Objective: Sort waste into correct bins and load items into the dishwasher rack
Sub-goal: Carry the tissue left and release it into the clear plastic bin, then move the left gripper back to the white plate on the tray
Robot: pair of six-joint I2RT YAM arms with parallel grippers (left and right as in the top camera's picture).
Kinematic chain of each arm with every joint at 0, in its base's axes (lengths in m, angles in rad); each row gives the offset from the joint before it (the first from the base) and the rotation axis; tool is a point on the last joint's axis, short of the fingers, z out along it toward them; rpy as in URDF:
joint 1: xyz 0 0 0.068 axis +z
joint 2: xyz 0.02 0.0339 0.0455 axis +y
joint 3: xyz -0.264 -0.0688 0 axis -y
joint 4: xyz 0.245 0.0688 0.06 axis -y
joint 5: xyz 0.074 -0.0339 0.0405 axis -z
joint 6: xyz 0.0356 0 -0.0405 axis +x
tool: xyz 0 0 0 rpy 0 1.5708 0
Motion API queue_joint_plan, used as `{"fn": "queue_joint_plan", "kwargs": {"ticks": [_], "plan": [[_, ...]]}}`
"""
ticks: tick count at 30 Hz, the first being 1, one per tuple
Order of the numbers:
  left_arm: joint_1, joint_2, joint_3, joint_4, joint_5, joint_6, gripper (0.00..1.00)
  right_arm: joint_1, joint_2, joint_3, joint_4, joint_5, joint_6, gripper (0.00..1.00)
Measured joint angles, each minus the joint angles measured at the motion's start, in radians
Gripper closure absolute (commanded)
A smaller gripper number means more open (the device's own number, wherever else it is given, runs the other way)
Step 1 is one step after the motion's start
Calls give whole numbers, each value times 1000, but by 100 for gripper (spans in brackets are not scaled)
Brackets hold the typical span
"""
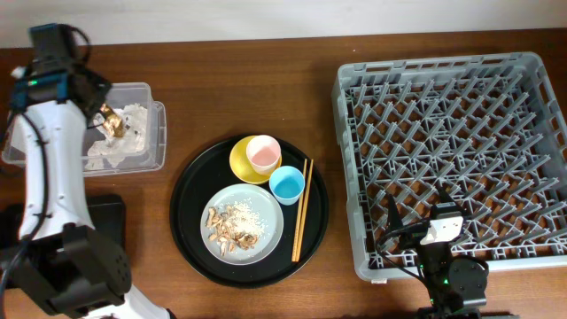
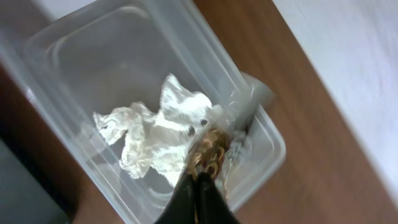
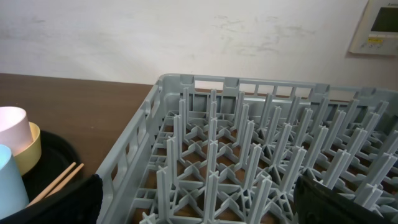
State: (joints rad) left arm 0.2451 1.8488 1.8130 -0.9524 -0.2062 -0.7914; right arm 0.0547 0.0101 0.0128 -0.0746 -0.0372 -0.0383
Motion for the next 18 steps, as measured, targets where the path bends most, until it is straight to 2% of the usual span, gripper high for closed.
{"fn": "queue_joint_plan", "kwargs": {"ticks": [1,3,6,10,13,16,18], "plan": [[25,0,0,3,12,-64,77,0,0,0,0,0,0,2],[59,0,0,21,29,-121,53,0,0,0,0,0,0,2],[101,0,0,50,57,-187,37,0,0,0,0,0,0,2],[129,0,0,46,76,-213,36,0,0,0,0,0,0,2],[148,0,0,35,145,-213,36,0,0,0,0,0,0,2],[180,-4,0,28,299,-153,38,0,0,0,0,0,0,2],[207,-23,0,4,439,-66,39,0,0,0,0,0,0,2]]}}
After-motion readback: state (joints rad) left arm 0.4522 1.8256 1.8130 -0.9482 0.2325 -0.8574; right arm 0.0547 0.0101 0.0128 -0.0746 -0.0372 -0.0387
